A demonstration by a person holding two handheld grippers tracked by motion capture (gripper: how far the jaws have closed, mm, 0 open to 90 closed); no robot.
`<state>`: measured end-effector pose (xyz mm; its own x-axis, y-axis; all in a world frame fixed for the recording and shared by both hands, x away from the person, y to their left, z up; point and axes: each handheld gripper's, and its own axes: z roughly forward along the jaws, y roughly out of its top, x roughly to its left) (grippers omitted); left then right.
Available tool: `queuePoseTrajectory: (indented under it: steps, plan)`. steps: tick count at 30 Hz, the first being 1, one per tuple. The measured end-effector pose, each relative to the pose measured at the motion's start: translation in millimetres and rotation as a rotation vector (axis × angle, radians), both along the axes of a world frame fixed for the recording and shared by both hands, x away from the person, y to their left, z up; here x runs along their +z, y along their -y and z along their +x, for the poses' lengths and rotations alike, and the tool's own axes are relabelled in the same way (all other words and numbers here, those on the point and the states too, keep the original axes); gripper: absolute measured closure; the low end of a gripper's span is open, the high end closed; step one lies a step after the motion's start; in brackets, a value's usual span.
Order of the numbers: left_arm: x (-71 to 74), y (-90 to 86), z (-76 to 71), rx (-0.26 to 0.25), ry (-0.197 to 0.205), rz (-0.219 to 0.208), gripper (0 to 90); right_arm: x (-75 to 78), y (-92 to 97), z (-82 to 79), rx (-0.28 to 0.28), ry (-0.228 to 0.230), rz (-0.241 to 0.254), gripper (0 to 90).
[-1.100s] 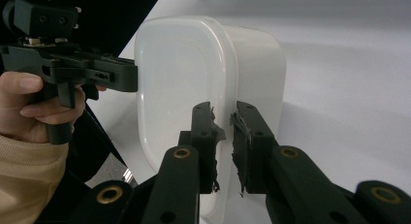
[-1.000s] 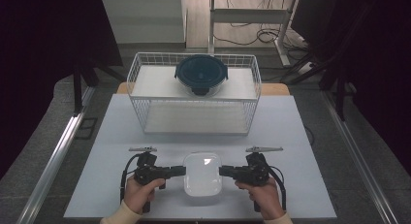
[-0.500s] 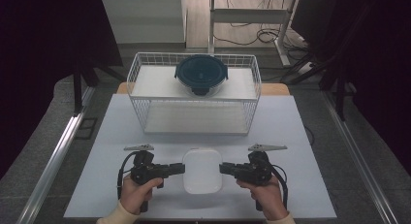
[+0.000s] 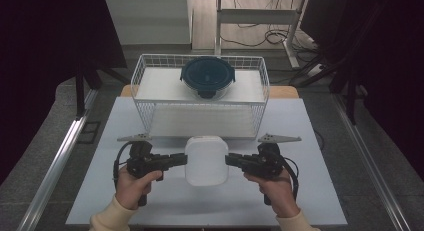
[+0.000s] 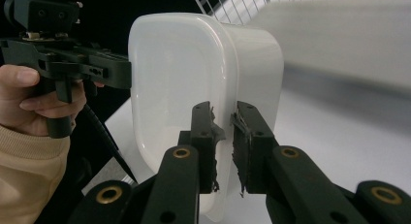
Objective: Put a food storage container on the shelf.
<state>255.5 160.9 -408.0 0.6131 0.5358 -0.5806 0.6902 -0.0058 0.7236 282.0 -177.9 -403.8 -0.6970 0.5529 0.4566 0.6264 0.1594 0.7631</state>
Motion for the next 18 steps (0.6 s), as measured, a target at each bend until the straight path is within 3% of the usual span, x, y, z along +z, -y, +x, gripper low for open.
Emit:
queuePoseTrajectory:
  steps: [8, 18]
  plan:
    - [38.5, -2.5, 8.1, 0.004, 0.074, 0.004, 80.6, 41.4, -3.0, 6.4, 0.004, 0.073, 0.003, 79.1]
    - [57.0, -4.5, 16.9, 0.011, 0.1, 0.001, 80.5, 65.7, -5.0, 15.0, 0.002, 0.103, 0.011, 79.1]
